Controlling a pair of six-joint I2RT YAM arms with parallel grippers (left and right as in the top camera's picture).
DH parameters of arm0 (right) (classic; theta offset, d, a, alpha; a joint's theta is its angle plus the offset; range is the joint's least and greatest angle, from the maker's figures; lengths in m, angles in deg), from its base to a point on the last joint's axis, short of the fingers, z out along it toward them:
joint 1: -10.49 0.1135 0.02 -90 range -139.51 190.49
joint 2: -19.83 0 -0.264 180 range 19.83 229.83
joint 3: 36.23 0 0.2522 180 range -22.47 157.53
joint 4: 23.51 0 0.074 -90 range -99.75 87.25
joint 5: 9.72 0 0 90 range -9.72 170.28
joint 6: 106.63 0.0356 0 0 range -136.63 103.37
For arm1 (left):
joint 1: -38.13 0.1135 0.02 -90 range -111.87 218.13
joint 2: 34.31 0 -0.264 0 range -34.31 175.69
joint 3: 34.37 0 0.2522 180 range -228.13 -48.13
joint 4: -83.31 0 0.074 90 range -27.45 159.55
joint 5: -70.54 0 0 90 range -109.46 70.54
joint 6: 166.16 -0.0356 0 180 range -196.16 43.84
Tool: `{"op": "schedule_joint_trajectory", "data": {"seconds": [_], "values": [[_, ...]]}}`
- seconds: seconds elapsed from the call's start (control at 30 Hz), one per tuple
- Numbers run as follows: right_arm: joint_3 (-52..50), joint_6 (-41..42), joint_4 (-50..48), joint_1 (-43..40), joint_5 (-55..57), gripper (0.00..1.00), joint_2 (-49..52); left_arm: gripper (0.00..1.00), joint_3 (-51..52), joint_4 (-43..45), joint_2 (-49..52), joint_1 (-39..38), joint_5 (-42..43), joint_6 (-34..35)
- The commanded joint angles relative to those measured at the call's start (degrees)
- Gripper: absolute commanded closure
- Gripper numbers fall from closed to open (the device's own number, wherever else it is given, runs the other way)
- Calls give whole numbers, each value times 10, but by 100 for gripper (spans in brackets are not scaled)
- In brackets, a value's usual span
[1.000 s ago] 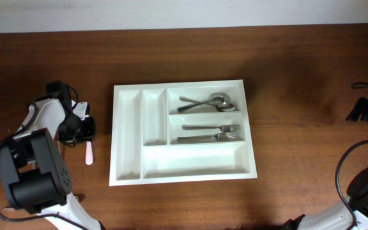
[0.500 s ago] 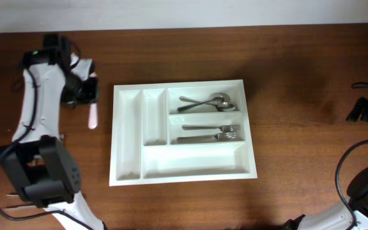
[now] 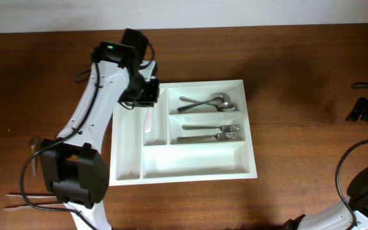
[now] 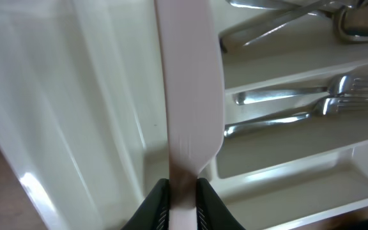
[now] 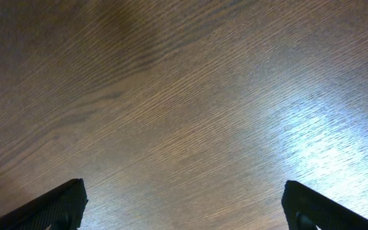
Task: Pack container
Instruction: 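Carry the knife into the tray's narrow left compartment and release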
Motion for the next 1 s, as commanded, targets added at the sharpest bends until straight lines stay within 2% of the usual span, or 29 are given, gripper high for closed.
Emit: {"op": "schedule_joint_trajectory", "data": {"seconds": [0.0,0.37,0.47,0.57,0.63,0.73,0.87,0.97], "values": [[-1,5,0,-2,1,1,2,84,19,5,-2,-11,-26,51],[-1,5,0,-2,1,1,2,83,61,57,-2,-12,-28,64],[-1,5,0,-2,1,1,2,70,61,71,-2,-12,-28,64],[-1,5,0,-2,1,1,2,67,61,79,-2,-12,-28,64],[-1,5,0,-2,1,1,2,59,61,83,-2,-12,-28,63],[-1,5,0,-2,1,1,2,52,58,86,-2,-8,-30,59],[-1,5,0,-2,1,1,2,34,32,60,-2,14,-31,28],[-1,5,0,-2,1,1,2,29,6,18,-3,43,-62,10]]}}
